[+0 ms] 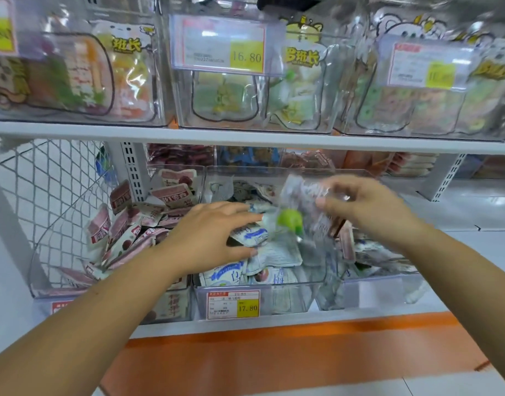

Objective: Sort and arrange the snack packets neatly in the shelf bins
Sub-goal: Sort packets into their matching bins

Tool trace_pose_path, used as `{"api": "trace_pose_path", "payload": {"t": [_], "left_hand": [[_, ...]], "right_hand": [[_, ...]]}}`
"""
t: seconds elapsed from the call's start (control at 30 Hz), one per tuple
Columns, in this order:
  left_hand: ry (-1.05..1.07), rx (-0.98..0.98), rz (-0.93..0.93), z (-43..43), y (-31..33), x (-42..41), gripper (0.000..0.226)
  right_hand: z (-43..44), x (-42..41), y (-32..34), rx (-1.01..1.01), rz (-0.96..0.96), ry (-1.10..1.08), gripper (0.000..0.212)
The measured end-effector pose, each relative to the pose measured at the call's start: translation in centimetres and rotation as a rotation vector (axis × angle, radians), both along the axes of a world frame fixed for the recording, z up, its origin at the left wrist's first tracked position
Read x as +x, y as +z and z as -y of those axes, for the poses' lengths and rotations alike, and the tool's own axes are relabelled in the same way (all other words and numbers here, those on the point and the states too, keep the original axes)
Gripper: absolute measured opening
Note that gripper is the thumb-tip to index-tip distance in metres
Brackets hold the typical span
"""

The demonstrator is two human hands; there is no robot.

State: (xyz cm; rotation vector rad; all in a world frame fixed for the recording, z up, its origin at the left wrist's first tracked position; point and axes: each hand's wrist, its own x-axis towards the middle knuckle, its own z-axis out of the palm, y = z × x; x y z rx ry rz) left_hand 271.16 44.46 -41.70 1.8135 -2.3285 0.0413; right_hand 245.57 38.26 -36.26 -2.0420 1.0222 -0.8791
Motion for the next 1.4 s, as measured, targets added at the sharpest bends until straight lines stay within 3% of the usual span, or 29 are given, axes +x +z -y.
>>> {"api": "trace_pose_path", "payload": {"t": [0.07, 0.17, 0.23, 0.27, 0.3, 0.37, 0.43, 0.53, 0.67, 0.8, 0.9, 0.97, 1.07, 1.13, 1.23, 1.27, 1.33, 1.4], "left_hand": [[0.001, 0.02, -0.015, 0.1, 0.0, -0.1, 0.07], [-0.025, 0.04, -0.107, -0.1, 0.4, -0.1, 0.068], [-0.037, 0.042, -0.145, 0.0, 0.5, 0.0, 0.066], [-0.04, 0.044, -0.159, 0.0, 0.6, 0.1, 0.065], [-0.039, 0.05, -0.174, 0.0, 0.6, 0.4, 0.065], [-0.033, 0.03, -0.195, -0.1, 0.8, 1.1, 0.069], [-0.008, -0.016, -0.216, -0.4, 1.0, 2.0, 0.071], [0.037, -0.036, -0.187, -1.1, 0.8, 3.8, 0.056], [0.059, 0.002, -0.14, -2.3, -0.8, 5.5, 0.062], [0.043, -0.014, -0.15, -3.3, -1.8, 6.2, 0.069], [0.046, -0.005, -0.145, -3.4, -1.9, 6.6, 0.074], [0.052, -0.013, -0.127, -3.3, -1.9, 6.6, 0.078], [0.07, -0.022, -0.134, -3.6, -2.1, 6.8, 0.083], [0.067, -0.02, -0.143, -3.8, -2.2, 7.0, 0.082], [0.056, -0.024, -0.156, -3.9, -2.1, 7.0, 0.08], [0.059, -0.022, -0.162, -4.0, -2.0, 6.9, 0.08], [0.071, -0.013, -0.154, -3.9, -1.8, 6.9, 0.079], [0.08, -0.005, -0.134, -3.9, -1.7, 6.9, 0.079]], "right_hand": [[1.8, -1.8, -0.5, -0.09, 0.217, -0.255, 0.013], [3.7, -4.3, -2.2, -0.222, 0.073, -0.478, 0.016], [4.6, -5.5, -3.9, -0.167, -0.19, -0.405, 0.026], [5.0, -5.8, -4.6, -0.198, -0.43, -0.378, 0.033], [5.5, -6.1, -5.3, -0.266, -0.685, -0.404, 0.041], [5.5, -5.3, -4.9, -0.454, -0.895, -0.507, 0.047], [3.4, -3.2, -3.1, -0.556, -0.762, -0.39, 0.043], [0.4, 1.3, -1.6, -0.446, -0.571, 0.062, 0.042], [0.3, 9.0, -3.3, -0.324, -0.733, 0.416, 0.054], [2.4, 12.3, -5.1, -0.409, -1.002, 0.437, 0.071], [3.0, 10.0, -4.9, -0.529, -1.225, 0.433, 0.069], [2.9, 8.1, -4.0, -0.469, -1.31, 0.441, 0.066], [2.6, 7.9, -2.4, -0.372, -1.287, 0.425, 0.06], [2.9, 9.9, -2.2, -0.532, -1.069, 0.38, 0.067], [2.4, 14.3, -3.7, -0.605, -0.842, 0.47, 0.04], [2.2, 15.3, -4.8, -0.572, -0.872, 0.551, 0.033], [2.0, 15.9, -6.6, -0.58, -1.064, 0.652, 0.042], [2.8, 14.4, -6.8, -0.581, -1.137, 0.628, 0.05]]}}
